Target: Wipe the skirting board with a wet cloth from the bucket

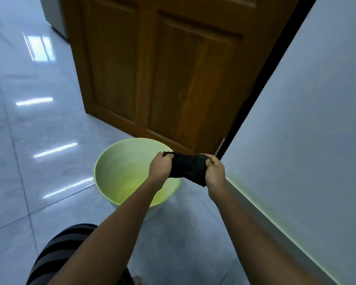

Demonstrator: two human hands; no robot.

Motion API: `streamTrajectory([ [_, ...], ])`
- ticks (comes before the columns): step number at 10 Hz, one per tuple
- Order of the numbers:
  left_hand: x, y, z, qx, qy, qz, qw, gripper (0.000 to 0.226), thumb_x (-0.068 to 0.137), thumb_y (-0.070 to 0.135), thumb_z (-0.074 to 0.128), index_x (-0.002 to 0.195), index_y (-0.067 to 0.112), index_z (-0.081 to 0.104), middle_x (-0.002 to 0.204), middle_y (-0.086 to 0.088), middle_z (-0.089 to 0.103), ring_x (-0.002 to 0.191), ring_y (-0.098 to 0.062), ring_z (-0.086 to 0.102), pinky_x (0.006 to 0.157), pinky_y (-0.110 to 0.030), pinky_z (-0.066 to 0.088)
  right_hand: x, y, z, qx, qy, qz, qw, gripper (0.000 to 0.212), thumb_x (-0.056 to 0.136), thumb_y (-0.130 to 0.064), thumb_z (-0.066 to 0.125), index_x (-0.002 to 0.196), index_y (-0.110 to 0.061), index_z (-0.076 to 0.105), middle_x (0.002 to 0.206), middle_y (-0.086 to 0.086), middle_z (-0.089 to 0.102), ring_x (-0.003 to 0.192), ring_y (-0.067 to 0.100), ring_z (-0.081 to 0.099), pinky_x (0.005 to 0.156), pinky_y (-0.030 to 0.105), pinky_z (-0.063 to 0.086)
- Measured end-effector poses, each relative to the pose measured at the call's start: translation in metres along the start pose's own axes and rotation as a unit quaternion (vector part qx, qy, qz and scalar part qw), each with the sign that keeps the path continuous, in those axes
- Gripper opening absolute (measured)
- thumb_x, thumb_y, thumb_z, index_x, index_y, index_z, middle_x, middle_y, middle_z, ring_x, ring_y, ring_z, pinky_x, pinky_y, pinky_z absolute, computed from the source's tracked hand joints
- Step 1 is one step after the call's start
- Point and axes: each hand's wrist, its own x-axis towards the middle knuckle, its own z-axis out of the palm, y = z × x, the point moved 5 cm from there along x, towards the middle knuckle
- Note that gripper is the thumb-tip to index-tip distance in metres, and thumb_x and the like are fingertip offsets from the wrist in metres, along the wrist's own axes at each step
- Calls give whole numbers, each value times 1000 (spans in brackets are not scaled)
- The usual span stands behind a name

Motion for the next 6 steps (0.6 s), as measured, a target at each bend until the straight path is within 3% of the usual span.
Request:
streamTrajectory([
  [1,17,-8,8,38,71,4,997,30,95,25,39,113,6,54,115,-16,59,102,-30,56,87,-40,45,26,29,20,25,-15,36,999,32,97,-17,33,95,-23,65,109,10,63,102,27,58,95,45,51],
  [2,34,-12,5,167,137,63,974,41,98,35,33,104,3,58,98,-13,59,90,-29,55,77,-35,39,45,58,44,-2,-30,25,999,29,94,-15,36,96,-16,64,106,8,65,99,26,58,90,37,50],
  [3,54,-34,11,239,141,49,960,48,99,43,29,87,5,56,83,-10,53,77,-28,48,69,-33,33,55,98,69,26,-64,52,996,30,95,-16,37,97,-17,67,100,7,67,92,24,61,79,34,53],
  [4,69,-72,30,192,10,-66,979,52,98,50,29,80,9,55,80,-12,57,77,-29,53,62,-33,40,57,132,99,126,-111,136,976,29,97,-18,41,83,-26,65,84,-1,68,77,19,64,58,25,50],
  [5,63,-90,40,133,-50,-199,970,53,96,55,31,108,11,58,113,-15,62,103,-31,61,86,-38,51,56,131,98,-16,-172,151,973,17,98,-27,44,96,-19,60,89,-4,66,78,20,59,51,14,42],
  [6,53,-61,20,261,61,-195,944,56,98,48,30,119,1,52,122,-24,58,112,-38,55,91,-38,43,67,112,68,-177,-242,161,940,42,99,-34,38,133,-12,47,128,16,59,112,32,57,87,34,49],
])
